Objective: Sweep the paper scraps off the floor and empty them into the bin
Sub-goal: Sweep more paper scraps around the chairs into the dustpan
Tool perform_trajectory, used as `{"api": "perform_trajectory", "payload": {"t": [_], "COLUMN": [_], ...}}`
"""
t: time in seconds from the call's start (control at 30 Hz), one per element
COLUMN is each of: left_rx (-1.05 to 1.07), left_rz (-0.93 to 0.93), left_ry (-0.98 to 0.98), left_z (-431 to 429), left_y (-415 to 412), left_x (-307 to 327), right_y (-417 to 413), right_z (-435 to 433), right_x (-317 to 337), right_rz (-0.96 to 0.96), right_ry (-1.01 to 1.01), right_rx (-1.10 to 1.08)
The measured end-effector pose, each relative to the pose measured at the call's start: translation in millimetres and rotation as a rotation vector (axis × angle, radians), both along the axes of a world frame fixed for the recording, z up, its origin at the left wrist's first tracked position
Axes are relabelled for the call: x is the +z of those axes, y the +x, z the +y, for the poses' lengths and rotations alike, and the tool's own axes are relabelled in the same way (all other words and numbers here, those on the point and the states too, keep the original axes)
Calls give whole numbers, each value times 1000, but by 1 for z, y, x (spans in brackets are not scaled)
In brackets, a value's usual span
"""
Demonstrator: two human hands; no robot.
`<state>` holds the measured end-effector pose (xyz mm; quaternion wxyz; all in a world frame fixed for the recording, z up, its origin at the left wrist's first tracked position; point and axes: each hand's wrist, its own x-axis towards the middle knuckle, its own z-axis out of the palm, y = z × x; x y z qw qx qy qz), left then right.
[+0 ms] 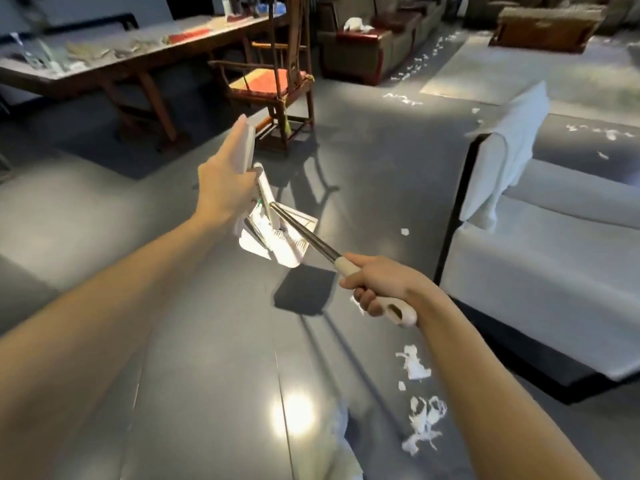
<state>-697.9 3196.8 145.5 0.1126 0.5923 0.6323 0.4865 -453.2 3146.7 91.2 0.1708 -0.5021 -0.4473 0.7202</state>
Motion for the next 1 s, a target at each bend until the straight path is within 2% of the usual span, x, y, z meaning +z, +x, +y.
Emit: {"api": "perform_trajectory", "payload": {"t": [0.3,0.5,0.6,0.8,1.0], "left_rx": [-96,-244,-327,-591,-678], "left_rz": [-46,-68,-127,-97,-152], "left_ry": [2,13,-4,6,5], "left_z": [329,576,698,905,1102], "left_y": [-1,38,71,172,295], "left_x": [11,-10,-11,10,-1], "right_y": [7,34,48,102,193], "right_z": [280,488,596,774,949], "right_x": [36,20,17,29,22], "right_rz": [-31,-98,-74,-111,-78], "right_ry": [-24,-33,-18,78,46], "right_rx": [-177,-293,-377,-549,-709]}}
